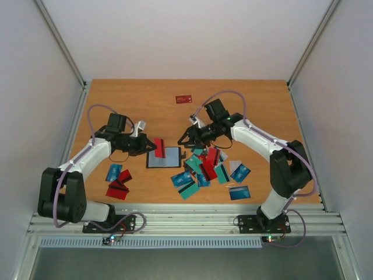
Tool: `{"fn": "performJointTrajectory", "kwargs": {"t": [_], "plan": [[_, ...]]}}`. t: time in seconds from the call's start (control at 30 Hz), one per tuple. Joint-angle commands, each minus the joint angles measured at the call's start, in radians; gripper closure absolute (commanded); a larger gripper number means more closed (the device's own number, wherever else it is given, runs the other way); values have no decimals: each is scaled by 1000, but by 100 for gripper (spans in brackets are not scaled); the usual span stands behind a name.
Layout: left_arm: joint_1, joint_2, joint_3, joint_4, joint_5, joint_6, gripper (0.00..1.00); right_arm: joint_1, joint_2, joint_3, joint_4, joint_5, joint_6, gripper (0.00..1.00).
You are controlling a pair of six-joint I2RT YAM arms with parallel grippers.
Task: Put the credit cards into the card holder
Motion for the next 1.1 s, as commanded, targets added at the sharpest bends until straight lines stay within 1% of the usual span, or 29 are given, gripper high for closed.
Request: {"fn": "performJointTrajectory", "kwargs": {"t": [0.0,0.17,0.33,0.63,1.07], "plan": [[3,23,-40,142,-70,-2,100,33,65,-10,17,45,3,54],[3,67,-62,202,-111,7,100,50,147,19,5,78,-2,56],[3,96,-68,233,-159,3,100,57,217,45,9,51,-12,57],[-13,152,-82,316,-117,-13,100,59,300,77,10,18,-26,61],[-39,233,-61,344,-110,-15,100,47,384,121,-53,50,-74,66]]}}
